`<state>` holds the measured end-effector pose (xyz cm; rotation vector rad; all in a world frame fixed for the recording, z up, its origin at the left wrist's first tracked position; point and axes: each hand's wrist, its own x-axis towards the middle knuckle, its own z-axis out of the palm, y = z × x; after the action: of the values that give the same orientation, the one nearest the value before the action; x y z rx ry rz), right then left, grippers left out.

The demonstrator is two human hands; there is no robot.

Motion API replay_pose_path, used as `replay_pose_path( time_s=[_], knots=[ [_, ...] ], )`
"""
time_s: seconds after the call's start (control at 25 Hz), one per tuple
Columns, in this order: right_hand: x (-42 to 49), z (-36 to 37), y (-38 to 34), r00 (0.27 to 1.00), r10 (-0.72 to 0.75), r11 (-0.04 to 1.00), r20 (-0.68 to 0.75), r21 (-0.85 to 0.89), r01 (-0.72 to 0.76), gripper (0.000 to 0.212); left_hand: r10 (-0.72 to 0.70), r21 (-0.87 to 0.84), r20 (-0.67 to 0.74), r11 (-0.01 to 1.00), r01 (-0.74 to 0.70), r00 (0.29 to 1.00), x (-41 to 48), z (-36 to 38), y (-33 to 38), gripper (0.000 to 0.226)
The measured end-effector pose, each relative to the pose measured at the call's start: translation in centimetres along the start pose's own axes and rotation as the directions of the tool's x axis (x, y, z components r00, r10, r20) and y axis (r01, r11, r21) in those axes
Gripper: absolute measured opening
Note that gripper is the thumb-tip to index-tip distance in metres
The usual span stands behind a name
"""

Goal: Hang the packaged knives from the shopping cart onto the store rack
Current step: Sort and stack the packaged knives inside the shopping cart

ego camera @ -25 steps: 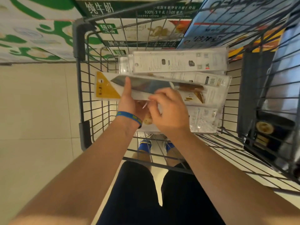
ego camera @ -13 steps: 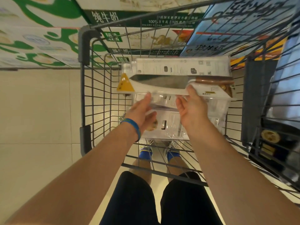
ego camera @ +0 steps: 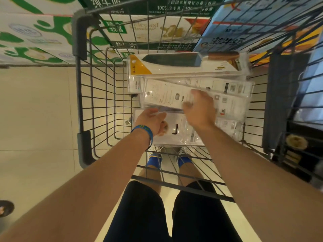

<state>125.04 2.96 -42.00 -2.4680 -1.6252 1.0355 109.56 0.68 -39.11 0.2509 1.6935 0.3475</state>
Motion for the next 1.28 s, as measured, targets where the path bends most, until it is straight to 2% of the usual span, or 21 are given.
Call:
replay_pose_path(
  time_s=[0.04, 0.08, 0.12, 0.2, 0.28, 0.36, 0.48, 0.6, 0.64, 0.72, 0.76, 0.8, 0.84, 0.92, 0.96, 1.04, 1.08, 1.16, 1.24, 1.28],
  knots=[
    [-0.7, 1.0, 0.2, 0.987, -0.067, 0.965, 0.147, -0.241, 0.102, 0.073, -0.012, -0.023, -0.009, 1.0, 0.012, 1.0, 0.1, 0.1, 0.0, 0.028],
    [-1.0, 1.8, 0.3, 0.97, -0.07, 0.908, 0.234, -0.388, 0.159, 0.091, -0.018, -0.047, -0.01, 0.999, 0.018, 1.0, 0.2, 0.2, 0.1, 0.027],
    [-0.9, 2.2, 0.2, 0.966, -0.063, 0.877, 0.25, -0.448, 0.173, 0.102, -0.023, -0.069, -0.007, 0.997, 0.023, 1.0, 0.1, 0.3, 0.1, 0.028],
    [-0.3, 2.2, 0.0, 0.978, -0.081, 0.88, 0.192, -0.447, 0.161, 0.105, -0.021, -0.093, 0.02, 0.995, 0.023, 1.0, 0.0, 0.5, 0.0, 0.03],
    [0.3, 1.7, 0.0, 0.988, -0.111, 0.883, 0.106, -0.446, 0.147, 0.091, -0.031, -0.118, 0.053, 0.992, 0.037, 0.998, 0.2, 0.6, -0.1, 0.033],
    [0.4, 1.2, -0.3, 0.989, -0.142, 0.873, 0.042, -0.465, 0.145, 0.069, -0.045, -0.144, 0.058, 0.988, 0.053, 0.997, 0.7, 0.5, -0.2, 0.036],
    [0.6, -0.4, -1.6, 0.982, -0.145, 0.866, 0.117, -0.466, 0.183, 0.029, -0.03, -0.105, 0.055, 0.994, 0.036, 0.998, 1.2, 0.4, -0.5, 0.041],
    [0.7, -2.8, -3.1, 0.968, -0.1, 0.972, 0.229, -0.186, 0.145, 0.014, -0.013, 0.046, 0.151, 0.999, 0.006, 0.988, 0.1, 0.7, -0.1, 0.052],
    [0.5, -3.8, -3.7, 0.969, -0.105, 0.992, 0.223, -0.044, 0.117, 0.016, 0.011, 0.065, 0.182, 0.998, -0.023, 0.983, -0.5, 0.6, 0.0, 0.056],
    [-0.2, -6.0, -4.8, 0.98, -0.064, 0.969, 0.189, 0.248, 0.016, 0.025, 0.072, -0.007, 0.172, 0.997, -0.072, 0.982, -2.2, -0.1, 0.8, 0.067],
    [-0.7, -7.2, -5.3, 0.983, -0.024, 0.925, 0.18, 0.376, -0.047, 0.03, 0.129, -0.044, 0.175, 0.991, -0.123, 0.976, -3.0, -0.4, 1.3, 0.066],
    [-1.3, -8.6, -5.9, 0.983, 0.022, 0.865, 0.185, 0.489, -0.111, 0.031, 0.227, -0.04, 0.2, 0.974, -0.224, 0.953, -4.1, -0.6, 2.1, 0.054],
    [-1.8, -9.7, -6.3, 0.978, 0.064, 0.794, 0.199, 0.584, -0.171, 0.028, 0.323, -0.004, 0.233, 0.944, -0.331, 0.917, -5.5, -0.8, 3.0, 0.035],
    [-3.0, -12.1, -7.2, 0.971, 0.115, 0.621, 0.21, 0.748, -0.235, 0.025, 0.424, 0.062, 0.218, 0.893, -0.446, 0.879, -8.3, -1.0, 5.5, 0.005],
    [-3.4, -13.3, -7.4, 0.975, 0.109, 0.544, 0.192, 0.81, -0.22, 0.029, 0.45, 0.08, 0.185, 0.879, -0.47, 0.874, -9.5, -1.1, 6.7, 0.01],
    [-4.6, -16.0, -8.3, 0.99, 0.048, 0.442, 0.13, 0.886, -0.138, 0.032, 0.496, 0.072, 0.183, 0.854, -0.515, 0.849, -12.2, -1.3, 8.9, 0.025],
    [-5.3, -17.3, -8.8, 0.995, -0.003, 0.446, 0.101, 0.89, -0.089, 0.033, 0.51, 0.04, 0.188, 0.85, -0.526, 0.839, -13.4, -1.4, 9.7, 0.029],
    [-7.3, -19.1, -9.4, 0.995, -0.073, 0.567, 0.068, 0.823, -0.015, 0.037, 0.527, -0.071, 0.167, 0.85, -0.523, 0.833, -15.9, -1.5, 11.0, 0.034],
    [-9.8, -20.4, -9.1, 0.995, -0.062, 0.691, 0.084, 0.722, -0.018, 0.044, 0.527, -0.171, 0.142, 0.847, -0.504, 0.838, -18.5, -1.7, 12.0, 0.033],
    [-10.7, -20.9, -8.7, 0.994, -0.063, 0.72, 0.093, 0.694, -0.019, 0.047, 0.529, -0.203, 0.139, 0.843, -0.499, 0.837, -19.8, -1.7, 12.5, 0.031]
  ],
)
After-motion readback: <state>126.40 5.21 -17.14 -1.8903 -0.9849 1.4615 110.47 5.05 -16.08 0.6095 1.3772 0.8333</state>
